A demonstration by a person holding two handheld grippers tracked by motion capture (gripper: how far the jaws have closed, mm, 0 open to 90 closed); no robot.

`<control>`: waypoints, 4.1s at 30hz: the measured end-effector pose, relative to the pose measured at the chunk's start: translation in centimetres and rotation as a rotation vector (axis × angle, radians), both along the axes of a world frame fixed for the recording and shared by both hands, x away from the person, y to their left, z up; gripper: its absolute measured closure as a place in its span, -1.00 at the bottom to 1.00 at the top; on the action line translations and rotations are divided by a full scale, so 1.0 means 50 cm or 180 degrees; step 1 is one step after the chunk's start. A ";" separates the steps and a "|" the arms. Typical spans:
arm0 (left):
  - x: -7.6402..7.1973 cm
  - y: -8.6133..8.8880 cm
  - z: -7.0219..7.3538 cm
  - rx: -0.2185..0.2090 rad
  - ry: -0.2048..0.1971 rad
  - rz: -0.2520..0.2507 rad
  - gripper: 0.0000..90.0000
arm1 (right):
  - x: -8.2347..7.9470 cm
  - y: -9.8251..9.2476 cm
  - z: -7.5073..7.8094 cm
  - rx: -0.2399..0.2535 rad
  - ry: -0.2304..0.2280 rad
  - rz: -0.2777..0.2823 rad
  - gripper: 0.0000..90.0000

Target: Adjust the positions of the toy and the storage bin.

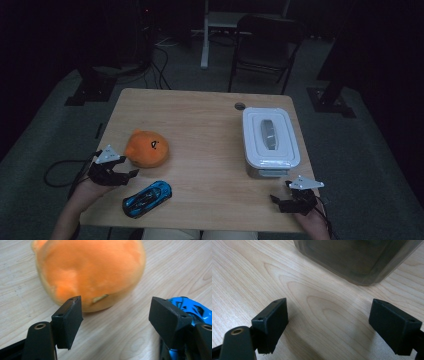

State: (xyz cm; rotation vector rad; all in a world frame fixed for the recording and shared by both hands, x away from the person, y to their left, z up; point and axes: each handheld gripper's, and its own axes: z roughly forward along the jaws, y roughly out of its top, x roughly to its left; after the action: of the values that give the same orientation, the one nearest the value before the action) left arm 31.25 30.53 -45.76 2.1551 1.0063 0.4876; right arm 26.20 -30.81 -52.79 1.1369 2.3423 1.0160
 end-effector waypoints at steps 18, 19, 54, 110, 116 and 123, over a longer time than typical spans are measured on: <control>0.069 0.032 -0.021 0.0057 0.0007 0.0182 0.10 | 0.000 0.000 0.000 -0.0001 -0.0002 -0.0009 -0.66; 0.068 0.031 -0.022 0.0082 -0.0023 0.0153 0.20 | 0.000 0.000 0.000 -0.0001 -0.0002 -0.0008 -0.66; -0.016 -0.115 -0.026 0.0109 0.0322 -0.0690 0.71 | 0.000 0.000 0.000 -0.0002 -0.0002 -0.0018 -0.66; 0.030 -0.044 0.035 -0.0080 -0.0118 0.0918 0.27 | 0.001 -0.001 0.000 0.0000 -0.0001 -0.0028 -0.66; -0.006 -0.021 0.046 -0.0115 -0.0114 0.0989 0.27 | 0.001 -0.001 0.000 0.0000 0.0000 -0.0032 -0.66; -0.022 -0.001 0.025 -0.0047 0.0056 0.0990 0.26 | 0.001 -0.001 0.000 0.0000 0.0001 -0.0036 -0.66</control>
State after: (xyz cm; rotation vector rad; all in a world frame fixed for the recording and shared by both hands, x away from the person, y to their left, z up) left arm 30.16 30.48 -44.52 2.0002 1.3595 0.6044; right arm 26.23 -30.85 -52.79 1.1491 2.3334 1.0122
